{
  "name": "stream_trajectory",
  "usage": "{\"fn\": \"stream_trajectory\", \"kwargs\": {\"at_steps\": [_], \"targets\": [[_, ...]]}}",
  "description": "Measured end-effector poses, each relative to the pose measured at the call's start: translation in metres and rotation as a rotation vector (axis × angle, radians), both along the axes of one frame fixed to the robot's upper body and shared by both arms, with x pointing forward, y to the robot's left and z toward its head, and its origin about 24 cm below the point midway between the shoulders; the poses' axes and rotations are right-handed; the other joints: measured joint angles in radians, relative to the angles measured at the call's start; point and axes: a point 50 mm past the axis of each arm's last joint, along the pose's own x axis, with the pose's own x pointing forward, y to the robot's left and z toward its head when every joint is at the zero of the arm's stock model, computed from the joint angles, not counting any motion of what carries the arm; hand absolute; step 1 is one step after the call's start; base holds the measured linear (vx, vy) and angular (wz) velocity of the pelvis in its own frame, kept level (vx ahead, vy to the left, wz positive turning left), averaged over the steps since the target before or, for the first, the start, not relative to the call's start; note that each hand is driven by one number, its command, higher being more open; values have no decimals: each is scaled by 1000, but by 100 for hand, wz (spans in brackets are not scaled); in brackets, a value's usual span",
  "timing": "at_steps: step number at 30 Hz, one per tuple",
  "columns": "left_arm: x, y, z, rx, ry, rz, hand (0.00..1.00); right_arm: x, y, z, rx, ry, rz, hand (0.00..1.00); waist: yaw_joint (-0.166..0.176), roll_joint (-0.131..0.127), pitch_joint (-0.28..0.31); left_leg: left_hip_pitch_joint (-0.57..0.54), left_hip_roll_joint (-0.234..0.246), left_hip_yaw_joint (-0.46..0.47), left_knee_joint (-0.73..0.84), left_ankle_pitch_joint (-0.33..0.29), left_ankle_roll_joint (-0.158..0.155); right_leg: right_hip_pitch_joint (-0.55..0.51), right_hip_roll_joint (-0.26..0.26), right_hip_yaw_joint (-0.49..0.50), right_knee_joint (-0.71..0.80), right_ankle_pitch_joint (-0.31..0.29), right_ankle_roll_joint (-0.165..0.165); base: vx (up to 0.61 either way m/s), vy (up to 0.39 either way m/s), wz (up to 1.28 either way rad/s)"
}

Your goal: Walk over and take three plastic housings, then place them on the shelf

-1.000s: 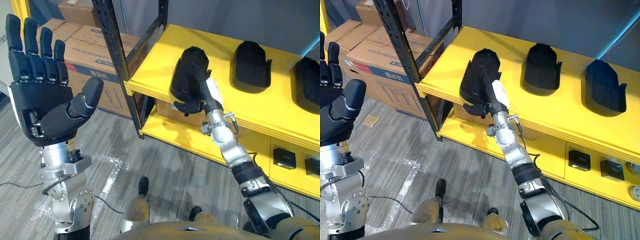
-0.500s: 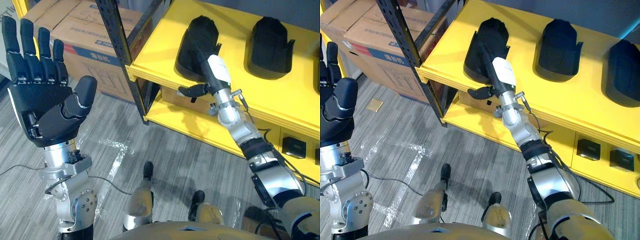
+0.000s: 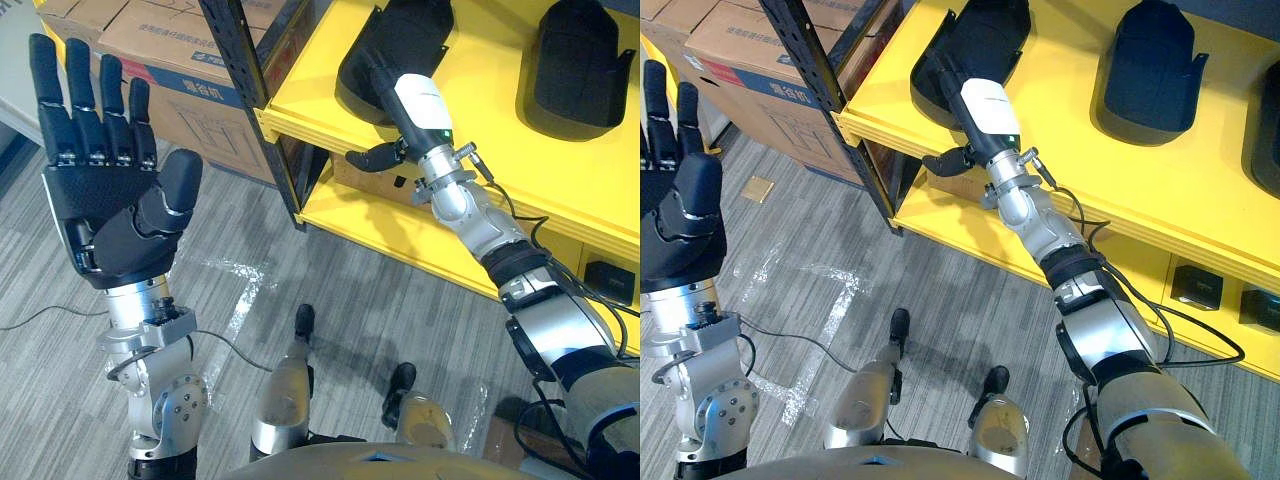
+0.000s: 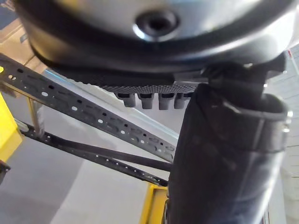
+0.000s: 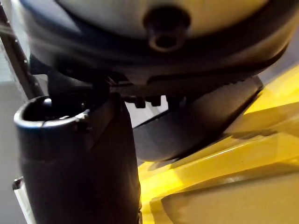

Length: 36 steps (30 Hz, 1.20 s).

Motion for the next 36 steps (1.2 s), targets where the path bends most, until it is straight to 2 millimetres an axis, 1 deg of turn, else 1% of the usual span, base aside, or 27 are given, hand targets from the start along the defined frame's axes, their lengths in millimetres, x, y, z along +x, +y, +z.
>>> {"fn": "stream_trajectory", "kwargs": {"at_steps": [2, 3, 4, 5, 6, 7, 8, 9, 11, 12, 14, 15, 17, 18, 19, 21, 23, 25, 26, 29, 31, 34, 35, 36], "targets": [[1, -1, -2, -2, 10, -7, 100, -1, 2, 3, 4, 24, 21, 100, -1, 0, 0, 7, 0, 4, 0, -3, -4, 4, -1, 3, 0, 2, 3, -3, -33, -6], [2, -1, -4, -2, 23, -6, 100, -2, 6, 10, 48, 63, 65, 100, -3, 0, 0, 19, 0, 7, 0, -4, -4, 12, -3, 8, -1, 3, 4, 4, -29, -9], [3, -1, -5, -2, 30, -7, 100, -4, 7, 14, 77, 72, 89, 100, -5, 0, 0, 24, -1, 9, 0, -6, -7, 17, -4, 10, -1, 3, 5, 9, -30, -10], [3, -1, -6, -3, 40, -7, 100, -7, 9, 24, 123, 68, 133, 100, -7, 0, 0, 33, -1, 13, 0, -9, -9, 24, -5, 13, -2, 3, 5, 17, -27, -9], [4, -1, -8, -2, 56, -10, 100, -16, 12, 38, 198, 48, 206, 100, -11, 0, 0, 48, -1, 21, 0, -11, -6, 35, -6, 17, -3, 3, 5, 17, -26, -11], [4, -1, -9, -3, 65, -11, 100, -21, 13, 45, 236, 33, 244, 100, -11, 0, 0, 55, -1, 25, 0, -12, -5, 38, -6, 17, -3, 3, 5, 10, -23, -15], [5, -1, -12, -6, 82, -10, 100, -33, 15, 57, 288, -2, 319, 100, -15, -1, -1, 71, -1, 33, -1, -17, -4, 48, -7, 22, -4, 2, 4, 11, -29, -14], [6, -1, -13, -7, 98, -12, 100, -44, 17, 66, 311, -33, 380, 100, -26, -1, -2, 82, -1, 36, -1, -19, -4, 58, -7, 23, -7, 2, 4, 10, -32, -14], [7, -2, -15, 0, 122, -10, 100, -56, 20, 69, 310, -54, 432, 100, -37, -2, -9, 98, 0, 47, -1, -23, -5, 71, -4, 35, -20, 2, 4, 12, -32, -16], [7, -2, -16, 5, 134, -9, 100, -58, 20, 67, 306, -49, 441, 100, -40, -2, -15, 100, 1, 51, -1, -25, -4, 72, -4, 39, -22, 2, 4, 5, -31, -19], [8, -4, -19, 6, 164, -20, 100, -67, 20, 47, 296, 20, 461, 100, -52, -7, -54, 102, 1, 62, -2, -30, -3, 76, -3, 46, -36, 4, 5, 25, -31, -12], [8, -4, -20, 5, 169, -23, 100, -70, 20, 40, 296, 44, 464, 100, -54, -11, -61, 106, 1, 65, -2, -30, -3, 77, -3, 49, -38, 6, 8, 53, -34, -16], [7, -5, -24, 1, 196, -28, 100, -81, 21, 17, 297, 136, 470, 100, -57, -20, -69, 133, 1, 79, -2, -32, -4, 101, -2, 63, -46, 10, 8, 49, -32, -20], [7, -5, -25, 0, 207, -28, 100, -82, 20, 12, 296, 156, 469, 100, -58, -22, -73, 138, 2, 82, -2, -33, -4, 106, -1, 66, -51, 11, 8, 14, -33, -15], [6, -5, -28, -1, 229, -27, 100, -84, 20, 3, 291, 203, 460, 100, -62, -22, -89, 138, 3, 86, -2, -36, -6, 105, 1, 69, -60, 16, 8, -7, -25, -7], [6, -5, -28, -1, 232, -27, 100, -84, 20, 0, 294, 220, 448, 100, -66, -22, -91, 138, 6, 86, -3, -38, -6, 106, 4, 69, -66, 19, 7, -31, -21, -4], [4, -5, -30, -1, 244, -25, 100, -83, 26, -5, 296, 243, 439, 100, -65, -28, -98, 136, 14, 91, -5, -45, -14, 106, 13, 72, -82, 26, -3, -50, -24, -8], [3, -6, -34, -3, 263, -32, 100, -82, 30, -12, 296, 269, 447, 100, -63, -33, -109, 136, 17, 91, -6, -52, -17, 109, 17, 72, -91, 29, -5, -31, -36, -2], [5, -11, -38, -6, 281, -60, 100, -80, 33, -20, 269, 293, 433, 100, -54, -37, -122, 134, 18, 89, -6, -52, -17, 109, 18, 71, -91, 29, -5, -16, -34, 2], [5, -18, -39, -9, 285, -89, 100, -74, 35, -29, 258, 295, 386, 100, -48, -37, -123, 127, 18, 82, -6, -51, -17, 106, 19, 64, -88, 29, -5, -23, -26, 9], [6, -21, -39, -21, 289, -82, 100, -59, 36, -38, 281, 278, 288, 100, -49, -35, -123, 98, 17, 66, -2, -42, -18, 83, 19, 52, -79, 29, -5, -47, -22, 18], [5, -21, -37, -30, 298, -16, 100, -43, 29, -37, 328, 248, 197, 100, -40, -28, -119, 64, 15, 49, -1, -27, -16, 47, 15, 45, -43, 26, -9, -13, -15, 13], [6, -20, -37, -52, 302, 5, 100, -38, 24, -35, 352, 228, 158, 100, -29, -20, -111, 62, 12, 43, -1, -16, -7, 37, 10, 43, -22, 23, -7, 2, -20, 12], [6, -19, -37, -61, 305, 13, 100, -36, 22, -35, 363, 218, 138, 100, -24, -15, -108, 62, 10, 40, -1, -14, -7, 34, 6, 42, -11, 18, -7, -20, -22, 21]]}}
